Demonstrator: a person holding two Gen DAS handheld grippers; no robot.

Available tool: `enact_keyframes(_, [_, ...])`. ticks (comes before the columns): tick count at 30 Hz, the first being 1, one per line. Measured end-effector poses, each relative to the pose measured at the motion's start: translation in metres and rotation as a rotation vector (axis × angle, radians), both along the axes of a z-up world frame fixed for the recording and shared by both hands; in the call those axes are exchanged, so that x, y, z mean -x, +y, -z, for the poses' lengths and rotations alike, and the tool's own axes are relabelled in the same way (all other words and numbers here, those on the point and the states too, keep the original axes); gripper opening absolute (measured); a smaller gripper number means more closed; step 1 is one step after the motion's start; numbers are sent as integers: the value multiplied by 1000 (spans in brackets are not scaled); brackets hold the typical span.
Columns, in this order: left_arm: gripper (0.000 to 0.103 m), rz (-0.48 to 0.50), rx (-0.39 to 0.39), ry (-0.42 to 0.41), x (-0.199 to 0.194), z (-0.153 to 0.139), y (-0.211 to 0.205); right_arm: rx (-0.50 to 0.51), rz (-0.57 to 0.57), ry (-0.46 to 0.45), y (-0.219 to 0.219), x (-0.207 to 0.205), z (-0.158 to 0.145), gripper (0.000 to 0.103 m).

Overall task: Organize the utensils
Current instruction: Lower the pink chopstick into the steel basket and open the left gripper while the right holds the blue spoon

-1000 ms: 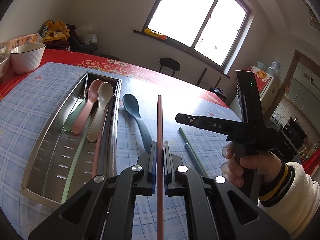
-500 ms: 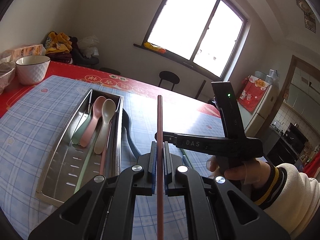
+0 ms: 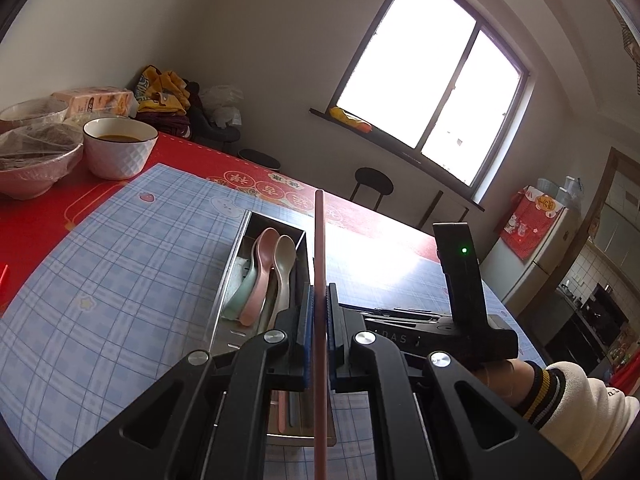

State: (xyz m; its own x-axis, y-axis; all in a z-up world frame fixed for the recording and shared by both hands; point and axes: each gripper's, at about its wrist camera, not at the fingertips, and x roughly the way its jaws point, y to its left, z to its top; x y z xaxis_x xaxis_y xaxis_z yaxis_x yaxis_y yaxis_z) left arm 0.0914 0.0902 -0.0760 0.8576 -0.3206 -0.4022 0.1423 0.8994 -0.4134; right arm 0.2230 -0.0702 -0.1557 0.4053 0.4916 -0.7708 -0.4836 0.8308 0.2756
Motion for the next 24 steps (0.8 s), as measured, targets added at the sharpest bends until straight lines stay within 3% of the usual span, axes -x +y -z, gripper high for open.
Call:
enact_keyframes(2, [6,-2,0,-1,1,0,2,1,12,4,3,-1,2,35])
enact_keyframes(9, [6,3,3,2,-1,1,1,47,71,29,5,-12,13,33])
enact_keyframes(13, [6,3,4,9,-4,2,0,71,78,22,11,-14,14,23])
enact_keyframes(15, [6,5,10,17,-6,3,1,93,88,19,13,-16,15,12])
enact_keyframes(18, [6,4,9,32,-9,4,3,75,121,42,5,-18,14,8])
enact_keyframes(21, [6,8,13,49,-14,4,7,-19,166,73,-15,-16,15,7])
enact_keyframes(24, [6,17,20,79,-23,6,10,-185,212,104,-41,-7,14,7])
